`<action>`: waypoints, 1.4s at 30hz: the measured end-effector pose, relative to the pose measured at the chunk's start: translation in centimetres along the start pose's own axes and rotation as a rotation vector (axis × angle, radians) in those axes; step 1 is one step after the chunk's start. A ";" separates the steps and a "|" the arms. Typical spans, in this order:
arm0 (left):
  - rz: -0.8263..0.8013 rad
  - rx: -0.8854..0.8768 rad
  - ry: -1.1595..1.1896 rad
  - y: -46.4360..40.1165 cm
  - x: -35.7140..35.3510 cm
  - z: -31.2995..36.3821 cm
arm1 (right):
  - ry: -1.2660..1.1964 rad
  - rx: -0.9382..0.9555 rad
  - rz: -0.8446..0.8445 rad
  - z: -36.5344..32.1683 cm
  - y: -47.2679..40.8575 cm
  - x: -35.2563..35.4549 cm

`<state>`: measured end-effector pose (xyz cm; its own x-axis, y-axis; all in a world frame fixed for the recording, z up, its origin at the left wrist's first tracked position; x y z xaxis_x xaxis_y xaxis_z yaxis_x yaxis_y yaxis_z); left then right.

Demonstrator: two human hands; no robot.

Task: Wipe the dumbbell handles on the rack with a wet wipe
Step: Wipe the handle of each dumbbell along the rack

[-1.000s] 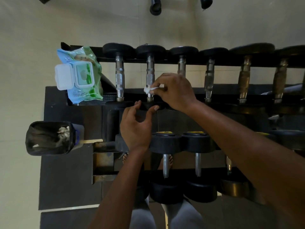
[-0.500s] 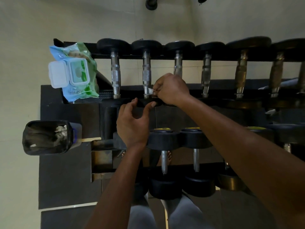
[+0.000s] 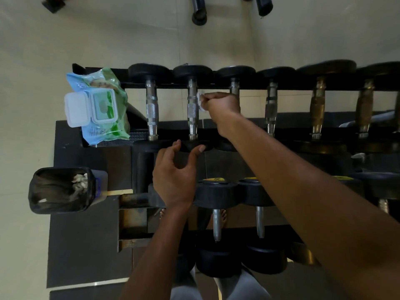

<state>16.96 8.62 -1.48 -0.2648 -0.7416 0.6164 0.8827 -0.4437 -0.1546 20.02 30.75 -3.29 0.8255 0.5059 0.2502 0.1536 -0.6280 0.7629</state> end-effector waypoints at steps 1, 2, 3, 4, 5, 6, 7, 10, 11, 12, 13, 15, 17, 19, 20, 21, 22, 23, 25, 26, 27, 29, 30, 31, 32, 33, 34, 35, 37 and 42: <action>0.002 0.002 0.004 0.0 0.0 0.0 | -0.026 -0.043 -0.003 -0.4 -0.1 -0.3; 0.004 0.004 0.008 0.0 0.0 0.0 | -0.052 -0.086 -0.007 -0.7 -0.3 -0.5; 0.007 0.008 0.010 0.1 0.0 -0.1 | -0.078 -0.123 -0.008 -0.9 -0.4 -0.7; 0.006 0.014 0.010 0.0 0.0 -0.1 | -0.106 -0.150 -0.005 -1.0 -0.6 -0.9; 0.003 0.017 0.010 0.0 0.0 -0.1 | -0.127 -0.161 -0.005 -0.9 -0.6 -0.9; -0.002 0.018 0.009 0.0 0.0 -0.1 | -0.139 -0.147 -0.007 -0.7 -0.7 -0.8; -0.006 0.019 0.011 0.0 0.0 -0.1 | -0.147 -0.104 -0.010 -0.6 -0.8 -0.6; -0.009 0.032 0.051 0.2 0.0 -0.4 | -0.134 0.219 -0.043 -1.5 0.0 0.1; -0.003 0.037 0.060 0.3 -0.1 -0.5 | -0.010 0.410 -0.010 -2.5 1.1 0.2; 0.001 0.045 0.070 0.3 -0.1 -0.6 | 0.170 0.622 0.061 -3.8 2.2 0.2; 0.005 0.057 0.083 0.5 -0.2 -0.6 | 0.347 0.809 0.131 -4.8 3.3 -0.2; 0.020 0.090 0.119 0.7 -0.2 -0.7 | 0.599 1.029 0.227 -5.9 4.1 -1.2; 0.032 0.117 0.149 0.8 -0.3 -0.7 | 0.761 1.131 0.274 -6.4 4.5 -1.9; 0.027 0.139 0.179 0.9 -0.4 -0.8 | 0.930 1.221 0.295 -7.0 5.1 -2.5; 0.025 0.151 0.189 0.9 -0.4 -0.8 | 1.006 1.260 0.283 -7.1 5.4 -2.7; 0.025 0.161 0.194 1.0 -0.4 -0.8 | 1.070 1.281 0.265 -7.3 5.6 -2.9; 0.028 0.171 0.197 1.1 -0.4 -0.8 | 1.136 1.287 0.246 -7.4 5.7 -3.1; 0.033 0.179 0.198 1.1 -0.3 -0.7 | 1.205 1.283 0.234 -7.6 5.7 -3.3; 0.049 0.197 0.200 1.2 -0.3 -0.7 | 1.327 1.271 0.227 -7.8 5.8 -3.7; 0.053 0.208 0.202 1.3 -0.3 -0.7 | 1.377 1.267 0.213 -7.9 6.0 -3.9; 0.054 0.217 0.203 1.3 -0.3 -0.7 | 1.419 1.263 0.185 -7.9 6.2 -4.2; 0.046 0.234 0.208 1.3 -0.4 -0.9 | 1.462 1.235 0.109 -8.1 6.5 -4.8; 0.042 0.241 0.208 1.3 -0.4 -1.0 | 1.463 1.192 0.063 -8.2 6.5 -5.0; 0.040 0.246 0.203 1.3 -0.4 -1.1 | 1.466 1.162 0.010 -8.2 6.5 -5.1; 0.040 0.251 0.200 1.3 -0.4 -1.2 | 1.482 1.136 -0.038 -8.1 6.4 -5.4; 0.040 0.255 0.201 1.3 -0.4 -1.3 | 1.512 1.121 -0.082 -7.8 6.4 -5.6; 0.040 0.259 0.206 1.2 -0.4 -1.4 | 1.548 1.105 -0.132 -7.4 6.6 -5.8; 0.043 0.262 0.213 1.3 -0.4 -1.4 | 1.582 1.087 -0.180 -7.0 6.7 -6.0; 0.048 0.265 0.222 1.3 -0.4 -1.6 | 1.627 1.066 -0.257 -6.0 7.0 -6.2; 0.045 0.264 0.224 1.2 -0.4 -1.8 | 1.676 1.021 -0.331 -3.8 6.4 -6.3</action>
<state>17.39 7.50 -3.32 -0.2761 -0.8623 0.4245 0.9577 -0.2841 0.0458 13.70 25.80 2.28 -0.4436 0.2207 0.8686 0.8653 -0.1471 0.4792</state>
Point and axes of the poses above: each hand's wrist, its own y-axis away from the middle knuckle, its own x-axis out of the back of the hand, z = x × y, the point moved 7 cm from there along -y, towards the middle knuckle, and after that the axes turned 10 degrees about -x, right-handed, at the moved point
